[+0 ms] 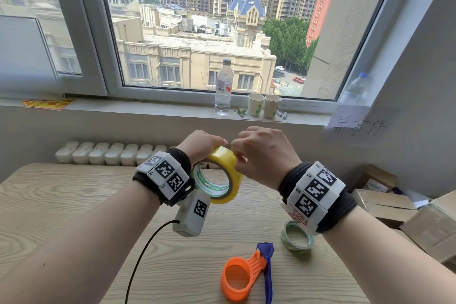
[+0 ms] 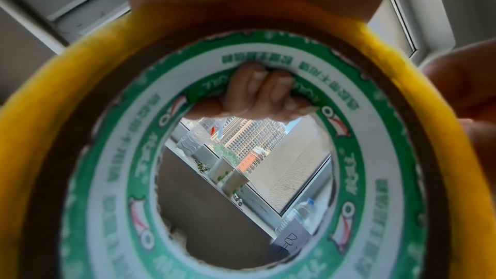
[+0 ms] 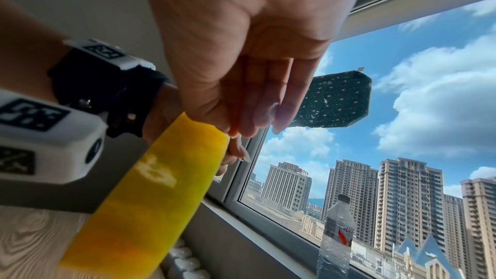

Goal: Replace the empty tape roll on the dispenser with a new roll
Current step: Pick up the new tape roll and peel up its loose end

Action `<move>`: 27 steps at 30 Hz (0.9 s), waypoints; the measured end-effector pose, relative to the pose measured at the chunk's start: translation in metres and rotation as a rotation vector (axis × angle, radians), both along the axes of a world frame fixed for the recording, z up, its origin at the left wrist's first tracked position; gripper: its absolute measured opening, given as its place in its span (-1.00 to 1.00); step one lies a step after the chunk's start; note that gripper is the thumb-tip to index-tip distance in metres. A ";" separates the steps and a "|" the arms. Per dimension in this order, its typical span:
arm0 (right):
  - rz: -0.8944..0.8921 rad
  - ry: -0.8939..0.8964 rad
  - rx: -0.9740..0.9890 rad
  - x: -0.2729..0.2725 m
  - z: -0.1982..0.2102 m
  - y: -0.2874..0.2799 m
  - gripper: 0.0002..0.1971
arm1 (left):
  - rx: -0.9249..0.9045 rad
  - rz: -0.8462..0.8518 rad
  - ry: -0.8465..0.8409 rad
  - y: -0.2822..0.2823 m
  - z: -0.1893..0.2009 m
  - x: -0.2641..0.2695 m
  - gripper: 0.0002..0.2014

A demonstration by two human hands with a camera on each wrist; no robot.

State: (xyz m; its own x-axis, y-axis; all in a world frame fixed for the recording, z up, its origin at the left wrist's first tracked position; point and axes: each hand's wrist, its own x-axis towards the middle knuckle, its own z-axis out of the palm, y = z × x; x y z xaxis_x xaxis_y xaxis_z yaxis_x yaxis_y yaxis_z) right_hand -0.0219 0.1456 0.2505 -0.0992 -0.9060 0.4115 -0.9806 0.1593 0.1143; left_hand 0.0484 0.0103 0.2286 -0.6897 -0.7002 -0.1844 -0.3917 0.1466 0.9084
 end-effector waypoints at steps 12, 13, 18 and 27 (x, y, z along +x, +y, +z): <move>-0.080 -0.589 -0.222 -0.015 -0.001 0.006 -0.62 | 0.216 0.033 0.121 -0.009 -0.003 0.005 -0.71; -0.060 -0.592 -0.193 -0.014 -0.002 0.005 -0.62 | 0.210 0.026 0.111 -0.008 -0.004 0.005 -0.77; -0.038 -0.411 -0.181 -0.009 -0.008 0.000 -0.86 | 0.220 -0.023 0.084 -0.004 -0.001 0.004 -0.74; 0.025 -0.297 -0.185 -0.011 -0.010 0.001 -0.93 | 0.160 0.021 0.045 -0.012 -0.006 0.004 -0.81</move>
State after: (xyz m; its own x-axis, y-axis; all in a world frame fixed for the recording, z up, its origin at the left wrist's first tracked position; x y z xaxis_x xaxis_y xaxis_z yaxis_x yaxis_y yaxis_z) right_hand -0.0325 0.1465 0.2405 -0.2176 -0.8223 0.5258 -0.9707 0.1258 -0.2049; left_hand 0.0529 -0.0014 0.2223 -0.6855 -0.6788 -0.2633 -0.3511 -0.0087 0.9363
